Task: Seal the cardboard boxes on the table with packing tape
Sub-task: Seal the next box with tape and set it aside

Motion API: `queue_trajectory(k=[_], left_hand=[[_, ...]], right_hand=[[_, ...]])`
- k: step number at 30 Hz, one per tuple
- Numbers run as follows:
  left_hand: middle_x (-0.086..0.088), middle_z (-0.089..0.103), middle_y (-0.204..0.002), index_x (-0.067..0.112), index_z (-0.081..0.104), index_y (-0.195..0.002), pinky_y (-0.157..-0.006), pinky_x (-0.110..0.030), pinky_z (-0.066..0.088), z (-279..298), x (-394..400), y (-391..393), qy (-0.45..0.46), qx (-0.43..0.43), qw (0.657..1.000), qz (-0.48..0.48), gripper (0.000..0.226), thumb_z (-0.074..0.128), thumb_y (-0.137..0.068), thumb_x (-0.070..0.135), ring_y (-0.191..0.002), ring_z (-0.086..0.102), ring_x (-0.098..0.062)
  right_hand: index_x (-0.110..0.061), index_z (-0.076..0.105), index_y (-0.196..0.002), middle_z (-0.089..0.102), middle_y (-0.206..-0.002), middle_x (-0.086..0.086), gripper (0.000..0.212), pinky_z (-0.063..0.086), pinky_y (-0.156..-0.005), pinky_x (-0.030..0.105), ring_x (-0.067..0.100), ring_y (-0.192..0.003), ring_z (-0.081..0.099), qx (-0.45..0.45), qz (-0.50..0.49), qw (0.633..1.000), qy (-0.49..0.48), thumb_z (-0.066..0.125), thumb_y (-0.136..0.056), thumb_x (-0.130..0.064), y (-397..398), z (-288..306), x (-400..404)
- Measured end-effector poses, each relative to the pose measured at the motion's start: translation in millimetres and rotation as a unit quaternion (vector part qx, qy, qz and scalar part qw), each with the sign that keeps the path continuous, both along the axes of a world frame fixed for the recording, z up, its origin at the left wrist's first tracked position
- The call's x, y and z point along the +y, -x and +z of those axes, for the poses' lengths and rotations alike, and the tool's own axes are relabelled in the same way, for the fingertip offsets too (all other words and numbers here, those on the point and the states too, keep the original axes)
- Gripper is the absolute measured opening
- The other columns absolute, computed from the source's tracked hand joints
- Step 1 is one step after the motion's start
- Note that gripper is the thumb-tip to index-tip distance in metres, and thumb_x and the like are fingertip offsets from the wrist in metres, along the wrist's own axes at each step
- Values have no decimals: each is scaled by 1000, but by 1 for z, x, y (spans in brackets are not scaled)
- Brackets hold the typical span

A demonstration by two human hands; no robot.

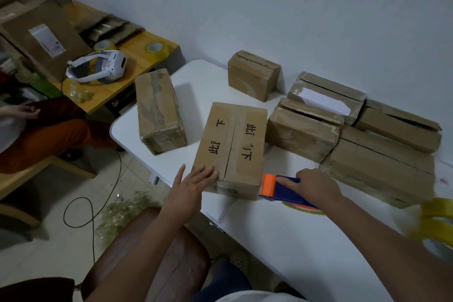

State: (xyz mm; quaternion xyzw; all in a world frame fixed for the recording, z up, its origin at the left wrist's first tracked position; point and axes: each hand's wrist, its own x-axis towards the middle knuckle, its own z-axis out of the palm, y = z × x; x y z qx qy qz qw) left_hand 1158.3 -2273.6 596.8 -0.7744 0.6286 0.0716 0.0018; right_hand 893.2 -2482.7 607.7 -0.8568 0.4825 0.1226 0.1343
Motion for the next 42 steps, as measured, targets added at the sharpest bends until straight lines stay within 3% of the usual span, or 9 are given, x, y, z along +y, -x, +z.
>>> queue_trajectory(k=[3,5,10,14,22,29,33,36,42], left_hand=[[7,43,-153,29,52,-141,-122,-46,9,21,-30,3,38,17,998,-47,56,57,-91,6,-144,35,-20],[1,43,-153,27,49,-143,-119,-42,22,26,-62,20,41,59,993,-90,55,61,-93,10,-141,39,-24],[5,0,-166,33,10,-157,-122,-41,-8,6,-117,48,-71,31,975,-210,56,23,-105,50,-152,-9,-17],[8,-16,-164,39,-14,-153,-121,-45,-14,-14,-113,39,-55,-23,970,-237,61,0,-98,62,-149,-23,-17],[10,-14,-163,40,-14,-152,-122,-47,-8,-24,-117,38,-45,-16,972,-230,62,-2,-96,64,-150,-19,-17],[10,-16,-163,40,-14,-152,-122,-48,-7,-21,-118,40,-55,-20,972,-229,63,-4,-94,65,-150,-20,-17],[9,-14,-164,40,-9,-152,-123,-49,-5,-17,-117,38,-51,-19,972,-228,63,-2,-94,64,-151,-18,-18],[11,-13,-163,41,-9,-152,-123,-48,-4,-18,-116,38,-46,-27,973,-224,62,-3,-94,64,-151,-16,-17],[11,-7,-163,40,1,-154,-123,-48,-2,-18,-116,36,-37,-8,974,-223,68,-9,-93,68,-152,-12,-18]], right_hand=[[-18,54,-63,54,-61,0,70,43,-56,27,15,-59,56,-9,-17,999,-26,33,-79,-83,2,2,1],[-17,58,-67,57,-64,1,71,45,-59,28,16,-61,58,-14,-25,999,-43,34,-80,-83,4,3,2],[-15,66,-81,64,-73,4,80,50,-66,31,16,-68,62,-38,-26,994,-98,33,-71,-87,14,3,2],[-18,66,-84,64,-73,-1,81,47,-62,25,11,-66,62,-68,-35,990,-122,35,-65,-91,30,5,-1],[-23,64,-88,58,-71,-6,87,35,-53,22,7,-64,56,-66,-12,995,-80,23,-57,-93,44,11,-1],[-23,64,-94,58,-74,-6,75,35,-54,23,9,-68,57,-63,-9,995,-79,35,-70,-88,48,8,0],[-22,66,-93,61,-75,-5,86,38,-57,24,10,-70,58,-50,-3,996,-73,28,-62,-92,68,10,-8],[-20,67,-89,60,-76,-4,88,43,-63,28,11,-72,58,-44,-10,994,-98,28,-60,-93,82,14,-14],[-22,59,-96,59,-86,-5,64,40,-63,23,9,-77,57,-24,-19,975,-221,43,-79,-82,87,17,-18]])
